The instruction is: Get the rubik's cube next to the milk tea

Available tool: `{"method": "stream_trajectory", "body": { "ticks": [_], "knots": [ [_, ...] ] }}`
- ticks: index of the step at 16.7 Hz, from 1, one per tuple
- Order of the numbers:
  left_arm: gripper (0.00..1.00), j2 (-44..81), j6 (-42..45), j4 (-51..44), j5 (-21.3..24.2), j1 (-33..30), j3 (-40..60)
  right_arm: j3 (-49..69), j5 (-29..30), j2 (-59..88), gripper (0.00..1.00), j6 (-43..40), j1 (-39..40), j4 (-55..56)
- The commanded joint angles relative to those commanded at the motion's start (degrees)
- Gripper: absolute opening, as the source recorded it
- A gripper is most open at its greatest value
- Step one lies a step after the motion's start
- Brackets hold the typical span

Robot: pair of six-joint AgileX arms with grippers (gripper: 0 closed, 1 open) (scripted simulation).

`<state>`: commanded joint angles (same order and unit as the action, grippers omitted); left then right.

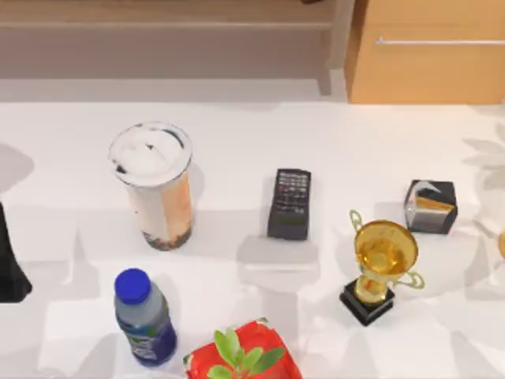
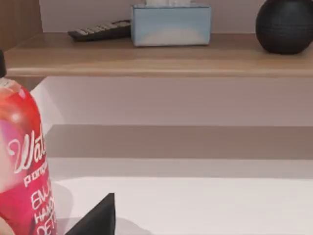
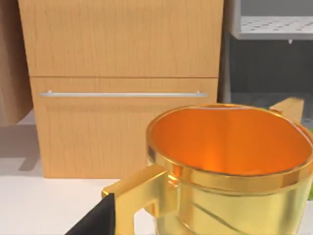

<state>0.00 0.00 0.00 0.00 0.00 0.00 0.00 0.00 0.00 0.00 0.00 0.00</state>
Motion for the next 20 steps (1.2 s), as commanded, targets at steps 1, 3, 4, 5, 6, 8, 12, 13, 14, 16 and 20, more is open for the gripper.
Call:
{"method": "stream_trajectory", "body": {
  "ticks": [1,3,4,5,6,8,12,13,14,16,20],
  "knots": [
    [1.0,0.0,0.0,0.0,0.0,0.0,0.0,0.0,0.0,0.0,1.0,0.0,0.0,0.0],
    [1.0,0.6,0.0,0.1,-0.2,-0.2,0.6,0.0,0.0,0.0,1.0,0.0,0.0,0.0],
    [1.0,1.8,0.0,0.2,-0.6,-0.6,1.8,0.0,0.0,0.0,1.0,0.0,0.0,0.0],
    [1.0,3.6,0.0,0.5,-1.1,-1.2,3.5,0.0,0.0,0.0,1.0,0.0,0.0,0.0],
    [1.0,6.0,0.1,0.8,-1.8,-2.0,5.9,0.0,0.0,0.0,1.0,0.0,0.0,0.0],
    [1.0,12.7,0.2,1.5,-3.7,-3.9,12.2,0.0,0.0,0.0,1.0,0.0,0.0,0.0],
    [1.0,31.6,0.4,3.5,-8.3,-9.0,29.6,0.0,0.0,0.0,1.0,0.0,0.0,0.0],
    [1.0,37.1,0.4,4.0,-9.7,-10.4,34.5,0.0,0.0,0.0,1.0,0.0,0.0,0.0],
    [1.0,42.7,0.5,4.6,-11.0,-11.9,39.5,0.0,0.0,0.0,1.0,0.0,0.0,0.0],
    [1.0,54.1,0.6,5.7,-13.7,-14.8,49.5,0.0,0.0,0.0,1.0,0.0,0.0,0.0],
    [1.0,75.6,0.8,7.8,-18.6,-20.2,68.4,0.0,0.0,0.0,1.0,0.0,0.0,0.0]
  ]
}}
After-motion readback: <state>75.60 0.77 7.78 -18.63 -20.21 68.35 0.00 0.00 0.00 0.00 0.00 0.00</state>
